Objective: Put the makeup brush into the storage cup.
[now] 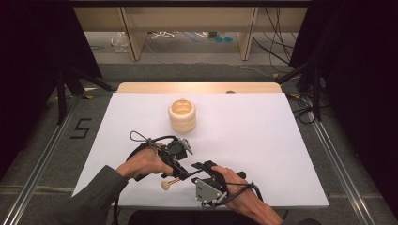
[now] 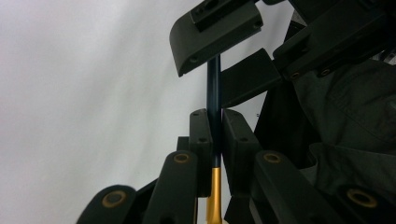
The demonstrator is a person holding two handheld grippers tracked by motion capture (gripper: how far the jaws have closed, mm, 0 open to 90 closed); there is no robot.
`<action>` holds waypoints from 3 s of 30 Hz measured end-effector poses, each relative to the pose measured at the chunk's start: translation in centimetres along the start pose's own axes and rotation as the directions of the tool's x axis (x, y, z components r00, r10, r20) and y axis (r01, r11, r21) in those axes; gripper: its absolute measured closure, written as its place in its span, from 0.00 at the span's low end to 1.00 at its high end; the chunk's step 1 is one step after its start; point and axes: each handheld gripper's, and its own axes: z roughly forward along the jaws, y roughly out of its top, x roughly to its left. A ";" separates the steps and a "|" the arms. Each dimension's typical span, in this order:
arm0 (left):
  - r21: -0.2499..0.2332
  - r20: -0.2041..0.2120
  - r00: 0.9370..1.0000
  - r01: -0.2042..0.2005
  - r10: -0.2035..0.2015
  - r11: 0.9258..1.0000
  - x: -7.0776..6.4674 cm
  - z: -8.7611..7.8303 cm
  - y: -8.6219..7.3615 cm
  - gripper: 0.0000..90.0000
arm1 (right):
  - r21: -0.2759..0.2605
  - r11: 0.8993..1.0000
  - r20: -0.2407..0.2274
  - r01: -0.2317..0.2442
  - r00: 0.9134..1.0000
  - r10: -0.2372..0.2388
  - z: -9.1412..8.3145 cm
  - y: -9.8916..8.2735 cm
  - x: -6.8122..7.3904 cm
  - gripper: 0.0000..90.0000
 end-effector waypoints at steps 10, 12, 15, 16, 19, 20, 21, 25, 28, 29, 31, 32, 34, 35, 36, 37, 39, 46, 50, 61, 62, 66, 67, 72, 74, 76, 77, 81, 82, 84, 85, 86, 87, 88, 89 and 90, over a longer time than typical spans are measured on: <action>0.017 0.003 1.000 -0.013 0.013 1.000 -0.1 0.1 0.2 0.92 | 0.008 1.000 0.001 -0.001 1.000 0.001 -0.2 0.2 0.2 0.66; 0.016 0.001 1.000 -0.009 0.009 1.000 -0.2 0.2 0.2 0.92 | 0.019 1.000 -0.007 -0.002 1.000 0.002 -0.1 0.2 0.4 0.68; 0.013 0.002 1.000 -0.005 0.005 1.000 -0.2 0.2 0.2 0.92 | 0.018 1.000 -0.010 0.024 1.000 -0.024 -0.1 0.3 0.4 0.70; 0.015 0.002 1.000 -0.006 0.006 1.000 -0.2 0.2 0.3 0.92 | -0.001 0.997 -0.014 0.082 0.997 -0.082 0.0 0.2 0.0 0.71; 0.018 0.003 1.000 -0.008 0.008 1.000 -0.3 0.2 0.3 0.92 | -0.009 0.995 -0.015 0.098 0.995 -0.098 0.1 0.2 -0.1 0.72; 0.018 0.004 1.000 -0.004 0.004 1.000 -0.3 0.2 0.4 0.92 | -0.007 0.995 -0.014 0.098 0.995 -0.099 0.0 0.2 -0.1 0.73; 0.018 0.004 1.000 -0.004 0.004 1.000 -0.3 0.2 0.4 0.92 | -0.006 0.995 -0.014 0.102 0.995 -0.102 0.0 0.2 -0.1 0.74; 0.028 0.002 1.000 -0.015 0.015 0.999 -0.3 0.2 0.5 0.92 | 0.005 0.995 -0.002 0.096 0.995 -0.096 -0.1 0.3 0.1 0.76; 0.024 0.005 1.000 -0.008 0.008 1.000 -0.4 0.4 0.5 0.92 | -0.005 0.991 -0.012 0.131 0.991 -0.131 0.0 0.4 -0.1 0.78; 0.025 0.005 1.000 -0.009 0.009 1.000 -0.4 0.3 0.5 0.92 | 0.007 0.994 -0.008 0.111 0.994 -0.111 0.0 0.4 0.1 0.79; 0.025 0.005 1.000 -0.006 0.006 1.000 -0.4 0.3 0.5 0.92 | 0.004 0.992 -0.007 0.124 0.992 -0.124 0.0 0.4 0.1 0.80; 0.024 0.004 1.000 -0.005 0.005 1.000 -0.4 0.4 0.5 0.92 | 0.006 0.992 -0.007 0.128 0.992 -0.128 0.0 0.4 0.0 0.80; 0.023 0.005 1.000 -0.005 0.005 1.000 -0.4 0.4 0.5 0.92 | -0.003 0.988 -0.011 0.152 0.988 -0.152 0.0 0.5 -0.1 0.81; 0.023 0.006 1.000 -0.005 0.005 1.000 -0.4 0.4 0.5 0.92 | -0.003 0.988 -0.012 0.153 0.988 -0.153 0.0 0.5 -0.1 0.81; 0.023 0.007 1.000 -0.005 0.005 1.000 -0.4 0.4 0.5 0.92 | -0.002 0.988 -0.013 0.155 0.988 -0.155 0.0 0.5 -0.1 0.81; 0.023 0.007 1.000 -0.004 0.004 1.000 -0.4 0.4 0.5 0.92 | 0.009 0.992 -0.010 0.128 0.992 -0.128 0.0 0.5 0.1 0.82; 0.021 0.006 1.000 -0.001 0.001 1.000 -0.4 0.4 0.4 0.92 | -0.016 0.991 -0.018 0.136 0.990 -0.136 0.2 0.4 0.1 0.82; 0.031 0.009 1.000 -0.005 0.005 0.999 -0.4 0.5 0.6 0.92 | 0.008 0.985 -0.026 0.170 0.985 -0.170 0.0 0.6 0.1 0.89; 0.033 0.008 1.000 -0.002 0.002 0.999 -0.5 0.4 0.6 0.92 | 0.020 0.987 -0.030 0.159 0.987 -0.159 0.0 0.6 0.3 0.92; 0.016 0.013 1.000 0.022 -0.022 1.000 -0.5 0.2 0.7 0.92 | 0.002 0.983 -0.046 0.182 0.982 -0.182 0.1 0.6 0.2 0.94; 0.020 0.011 1.000 0.016 -0.016 1.000 -0.5 0.0 0.8 0.91 | 0.000 0.981 -0.041 0.192 0.981 -0.191 0.1 0.6 0.0 0.94; -0.014 -0.021 1.000 0.011 -0.011 1.000 -0.4 -0.7 0.6 0.84 | 0.018 0.989 -0.046 0.144 0.989 -0.143 0.0 0.0 -0.2 0.94; -0.033 -0.027 0.999 0.020 -0.021 0.999 -0.4 -1.0 0.6 0.82 | 0.025 0.990 -0.043 0.136 0.990 -0.134 -0.1 -0.1 -0.2 0.94; -0.110 -0.050 0.999 0.014 -0.019 0.994 -0.1 -2.7 -0.1 0.71 | 0.031 0.999 -0.045 0.041 0.998 -0.039 -0.5 -1.2 -0.8 0.94; -0.185 -0.057 0.997 0.038 -0.049 0.982 -0.1 -3.0 -0.6 0.68 | 0.018 0.999 -0.038 0.044 0.998 -0.043 -0.5 -1.8 -1.3 0.94; -0.207 -0.090 0.995 0.015 -0.035 0.978 0.1 -3.5 -1.1 0.64 | 0.029 0.999 -0.047 -0.038 0.998 0.039 -0.7 -2.4 -1.4 0.94; -0.217 -0.102 0.994 0.002 -0.025 0.976 0.1 -3.7 -1.4 0.63 | 0.027 0.999 -0.039 -0.045 0.998 0.046 -0.8 -2.7 -1.6 0.94; -0.301 -0.141 0.989 0.009 -0.053 0.953 0.1 -4.2 -2.7 0.56 | 0.008 0.993 -0.033 -0.117 0.993 0.118 -1.0 -3.8 -2.4 0.94; -0.327 -0.144 0.987 0.016 -0.066 0.945 0.1 -4.2 -3.0 0.55 | -0.001 0.991 -0.034 -0.135 0.990 0.135 -1.1 -4.0 -2.6 0.94; -0.394 -0.157 0.983 0.028 -0.097 0.919 -0.1 -4.2 -3.6 0.50 | -0.020 0.965 -0.038 -0.262 0.965 0.261 -1.2 -4.2 -2.5 0.94; -0.417 -0.159 0.981 0.032 -0.108 0.908 -0.1 -4.3 -3.9 0.48 | -0.018 0.962 -0.037 -0.273 0.961 0.273 -1.2 -4.5 -2.7 0.94; -0.420 -0.172 0.979 0.024 -0.106 0.907 -0.1 -4.3 -4.2 0.47 | -0.028 0.951 -0.036 -0.308 0.951 0.307 -1.2 -4.7 -2.8 0.94; -0.447 -0.175 0.978 0.023 -0.112 0.894 -0.1 -4.3 -4.5 0.45 | -0.034 0.947 -0.042 -0.320 0.947 0.319 -1.2 -4.9 -2.9 0.94; -0.465 -0.179 0.977 0.023 -0.119 0.885 -0.1 -4.3 -4.7 0.44 | -0.047 0.929 -0.048 -0.367 0.930 0.365 -1.2 -5.2 -3.0 0.94; -0.487 -0.179 0.975 0.028 -0.131 0.873 -0.1 -4.3 -4.9 0.43 | -0.047 0.923 -0.045 -0.383 0.924 0.381 -1.3 -5.4 -3.1 0.94; -0.501 -0.180 0.974 0.027 -0.134 0.865 -0.1 -4.2 -5.1 0.42 | -0.057 0.909 -0.037 -0.414 0.910 0.412 -1.3 -5.5 -3.2 0.94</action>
